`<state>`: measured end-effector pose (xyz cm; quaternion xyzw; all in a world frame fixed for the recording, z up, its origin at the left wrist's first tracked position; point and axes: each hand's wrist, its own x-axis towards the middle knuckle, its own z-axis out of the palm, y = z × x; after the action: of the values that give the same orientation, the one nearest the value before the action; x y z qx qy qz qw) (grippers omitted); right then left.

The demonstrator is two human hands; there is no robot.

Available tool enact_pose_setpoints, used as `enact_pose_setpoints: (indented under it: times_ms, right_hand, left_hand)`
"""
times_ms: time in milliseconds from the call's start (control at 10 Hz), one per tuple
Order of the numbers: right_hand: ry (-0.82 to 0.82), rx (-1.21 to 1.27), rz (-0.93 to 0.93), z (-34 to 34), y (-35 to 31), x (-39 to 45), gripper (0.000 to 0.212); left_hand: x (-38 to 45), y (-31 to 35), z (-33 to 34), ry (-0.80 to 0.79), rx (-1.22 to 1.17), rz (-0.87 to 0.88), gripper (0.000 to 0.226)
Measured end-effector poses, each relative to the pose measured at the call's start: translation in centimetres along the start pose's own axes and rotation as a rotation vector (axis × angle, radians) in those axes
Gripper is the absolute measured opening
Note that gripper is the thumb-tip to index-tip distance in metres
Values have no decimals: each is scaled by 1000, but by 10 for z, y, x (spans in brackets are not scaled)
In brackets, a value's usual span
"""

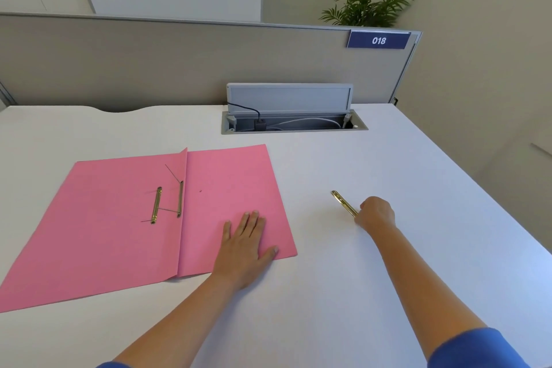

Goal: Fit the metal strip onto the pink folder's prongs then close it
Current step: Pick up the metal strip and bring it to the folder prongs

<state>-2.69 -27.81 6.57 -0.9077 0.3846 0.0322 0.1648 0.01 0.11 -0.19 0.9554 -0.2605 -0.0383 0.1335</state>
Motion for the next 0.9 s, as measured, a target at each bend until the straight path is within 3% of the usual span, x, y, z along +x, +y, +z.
enact_pose_setpoints:
  times_ms: [200, 300, 600, 700, 800, 900]
  right_hand:
    - [-65, -42, 23, -2, -7, 1, 16]
    - [-69, 18, 47, -3, -9, 3, 25]
    - [-148, 121, 102, -11, -11, -2, 26]
    - [-233, 414, 92, -16, -17, -3, 10]
    - [-338, 718, 80, -21, -30, -15, 9]
    - [-392, 792, 19, -24, -46, -30, 14]
  left_hand:
    - [-2, -2, 0, -6, 5, 3, 74]
    - [-1, -1, -1, -3, 14, 5, 74]
    - [-1, 1, -1, 3, 8, 7, 73]
    - [-1, 1, -2, -4, -3, 11, 73]
    - [-3, 2, -3, 23, -26, 23, 69]
    - [-8, 0, -5, 89, -8, 46, 64]
